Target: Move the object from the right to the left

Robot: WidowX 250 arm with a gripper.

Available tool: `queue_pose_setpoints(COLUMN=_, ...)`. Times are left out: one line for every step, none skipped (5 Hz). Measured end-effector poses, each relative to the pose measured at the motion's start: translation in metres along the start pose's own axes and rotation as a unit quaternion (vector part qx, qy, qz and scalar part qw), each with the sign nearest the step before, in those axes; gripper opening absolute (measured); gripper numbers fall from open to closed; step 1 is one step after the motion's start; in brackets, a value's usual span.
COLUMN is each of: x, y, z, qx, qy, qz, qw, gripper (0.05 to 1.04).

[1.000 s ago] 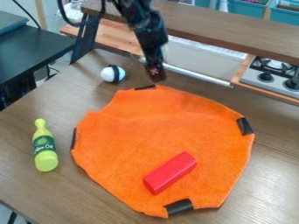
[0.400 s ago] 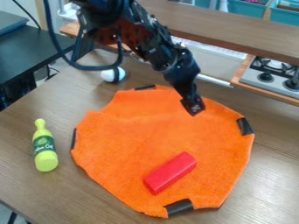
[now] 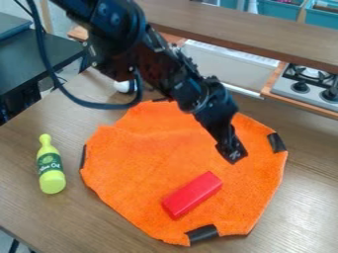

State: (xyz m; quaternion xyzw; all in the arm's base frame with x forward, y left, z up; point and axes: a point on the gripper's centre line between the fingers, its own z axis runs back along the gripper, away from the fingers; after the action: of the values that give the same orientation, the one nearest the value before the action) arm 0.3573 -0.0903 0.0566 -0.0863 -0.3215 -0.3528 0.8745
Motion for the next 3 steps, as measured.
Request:
queue_pose_setpoints(x=-0.017, y=-0.018, z=0.005, qx=-0.02, qy=0.005, qz=-0.003, qw=0.9998, gripper=0.999)
queue_pose_setpoints(x=-0.034, y=-0.028, z=0.006, qx=-0.031, qy=0.025, qz=0.01, qw=0.9992, gripper=0.999)
queue_pose_setpoints(x=-0.045, y=-0.029, z=0.014, qx=-0.007, qy=0.049, qz=0.041, qw=0.998, gripper=0.999)
